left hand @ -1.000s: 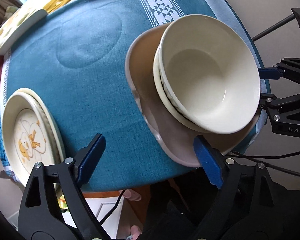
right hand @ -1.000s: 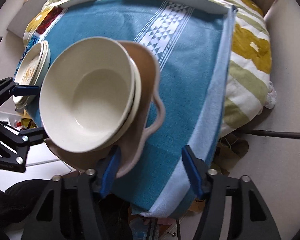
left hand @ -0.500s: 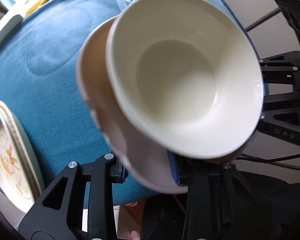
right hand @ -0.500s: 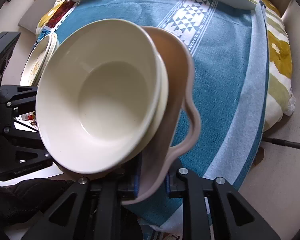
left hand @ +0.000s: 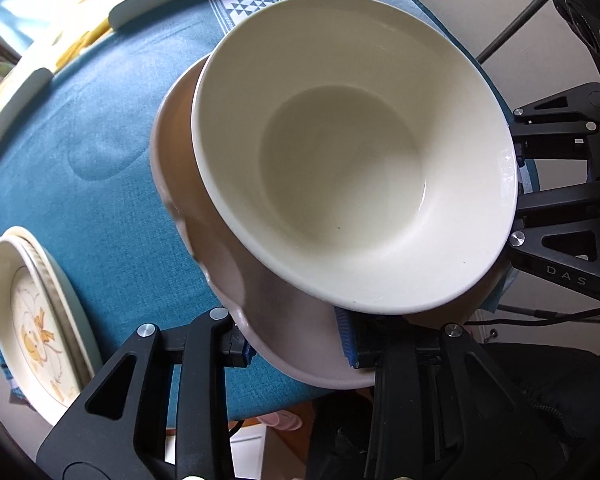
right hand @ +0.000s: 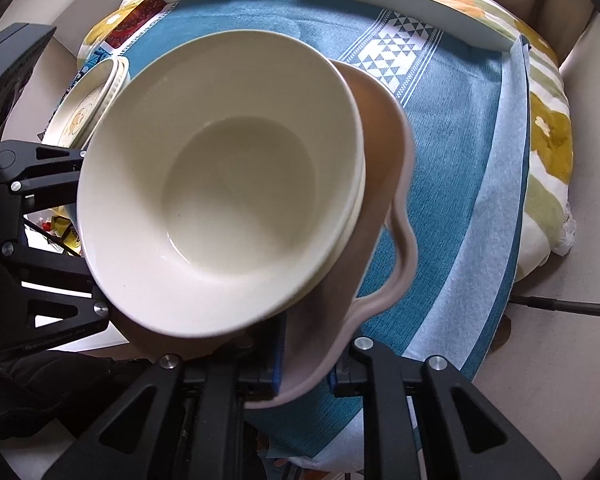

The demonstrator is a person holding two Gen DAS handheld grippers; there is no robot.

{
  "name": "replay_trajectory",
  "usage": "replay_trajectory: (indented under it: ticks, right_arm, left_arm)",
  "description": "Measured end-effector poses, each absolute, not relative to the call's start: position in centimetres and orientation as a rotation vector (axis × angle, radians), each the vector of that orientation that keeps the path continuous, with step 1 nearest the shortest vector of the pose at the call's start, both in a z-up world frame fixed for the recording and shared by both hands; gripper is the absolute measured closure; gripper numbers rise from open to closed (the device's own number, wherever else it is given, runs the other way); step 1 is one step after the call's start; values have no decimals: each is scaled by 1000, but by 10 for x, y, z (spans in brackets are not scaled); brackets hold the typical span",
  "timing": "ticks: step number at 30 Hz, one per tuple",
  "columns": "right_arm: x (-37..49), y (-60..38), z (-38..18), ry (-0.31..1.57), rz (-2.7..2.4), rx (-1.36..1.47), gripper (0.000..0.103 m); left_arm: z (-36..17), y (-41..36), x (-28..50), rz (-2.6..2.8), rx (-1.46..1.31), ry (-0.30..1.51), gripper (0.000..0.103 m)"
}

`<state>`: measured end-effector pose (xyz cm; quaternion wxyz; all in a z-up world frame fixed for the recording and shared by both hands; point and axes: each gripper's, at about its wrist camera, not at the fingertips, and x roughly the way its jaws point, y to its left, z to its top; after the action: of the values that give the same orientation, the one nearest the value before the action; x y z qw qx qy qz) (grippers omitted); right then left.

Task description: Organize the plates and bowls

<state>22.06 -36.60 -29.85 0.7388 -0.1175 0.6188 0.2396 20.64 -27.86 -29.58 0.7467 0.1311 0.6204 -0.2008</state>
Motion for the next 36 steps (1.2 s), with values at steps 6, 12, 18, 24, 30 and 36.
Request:
replay_trajectory:
  ticks: [6, 12, 18, 24, 30, 36]
  right_arm:
    - [223, -353, -275, 1308, 562, -283, 88]
    - [227, -320, -245, 1268, 578, -303, 88]
    - [226, -263, -229, 1248, 575, -320, 88]
    - [222, -200, -228, 1256, 546, -282, 88]
    - [223, -138, -238, 1279, 523, -249, 88]
    - [217, -93, -256, 1325, 490, -213, 88]
  left_arm:
    - [-266, -258, 202, -395, 283, 1315, 75]
    - [-235, -220, 197, -374, 274, 1278, 75]
    - [-217, -165, 195, -377, 268, 1258, 75]
    - [-217, -91, 206, -405, 296, 1264, 75]
    - [-227, -27, 215, -438, 315, 1291, 75]
    - [-250, 18, 221, -476, 318, 1332, 75]
